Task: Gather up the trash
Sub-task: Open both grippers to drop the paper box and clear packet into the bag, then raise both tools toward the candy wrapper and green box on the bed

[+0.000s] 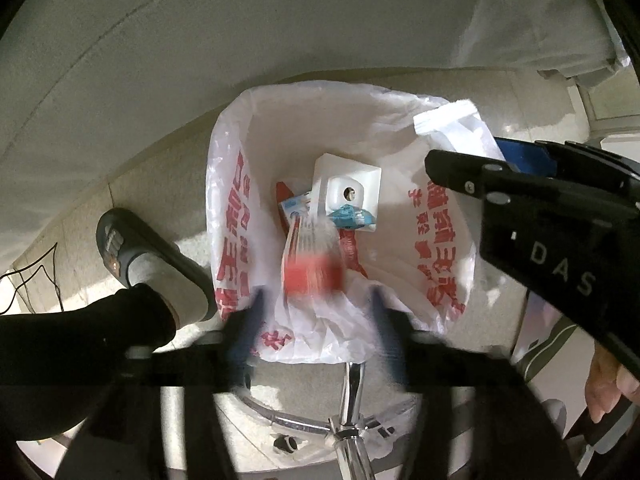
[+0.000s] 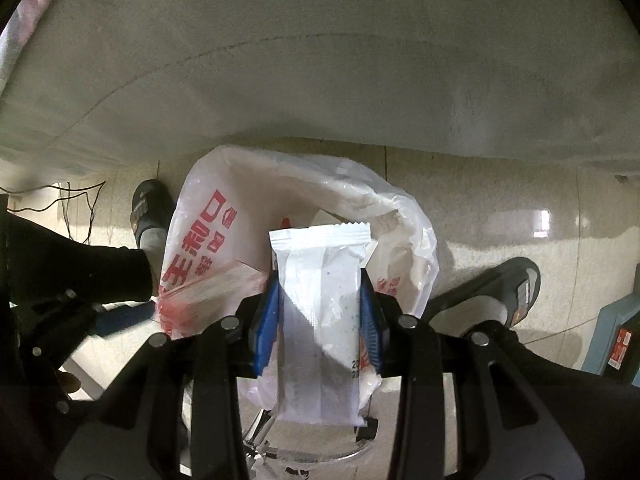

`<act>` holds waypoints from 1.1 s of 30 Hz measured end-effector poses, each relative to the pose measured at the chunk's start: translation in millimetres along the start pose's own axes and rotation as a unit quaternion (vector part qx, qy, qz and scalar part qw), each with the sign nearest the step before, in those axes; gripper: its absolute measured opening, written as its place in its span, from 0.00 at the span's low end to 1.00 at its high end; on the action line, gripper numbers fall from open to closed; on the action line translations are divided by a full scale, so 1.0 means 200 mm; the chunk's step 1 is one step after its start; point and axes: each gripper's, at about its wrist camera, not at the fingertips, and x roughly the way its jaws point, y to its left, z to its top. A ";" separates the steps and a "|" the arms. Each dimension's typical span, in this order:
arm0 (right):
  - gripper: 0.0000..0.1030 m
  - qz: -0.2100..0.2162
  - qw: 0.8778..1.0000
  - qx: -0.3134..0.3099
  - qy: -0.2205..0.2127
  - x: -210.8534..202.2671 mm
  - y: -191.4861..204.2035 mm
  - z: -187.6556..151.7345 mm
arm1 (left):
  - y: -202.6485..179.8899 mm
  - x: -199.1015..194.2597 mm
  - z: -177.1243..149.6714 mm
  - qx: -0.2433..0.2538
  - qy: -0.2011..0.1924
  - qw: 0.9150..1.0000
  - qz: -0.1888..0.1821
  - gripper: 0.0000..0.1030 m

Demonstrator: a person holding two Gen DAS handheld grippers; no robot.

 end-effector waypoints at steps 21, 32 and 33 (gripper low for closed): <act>0.46 0.000 1.000 0.011 -0.008 -0.04 -0.02 0.00 | 0.03 -0.01 -0.01 -0.009 -0.006 1.000 0.003 0.72; 0.53 0.010 1.000 0.025 -0.017 -0.09 -0.04 -0.01 | 0.05 -0.04 -0.02 -0.011 -0.018 1.000 0.009 0.77; 0.55 0.011 0.999 0.025 -0.017 -0.09 -0.04 -0.01 | 0.06 -0.05 -0.03 -0.011 -0.020 1.000 0.009 0.77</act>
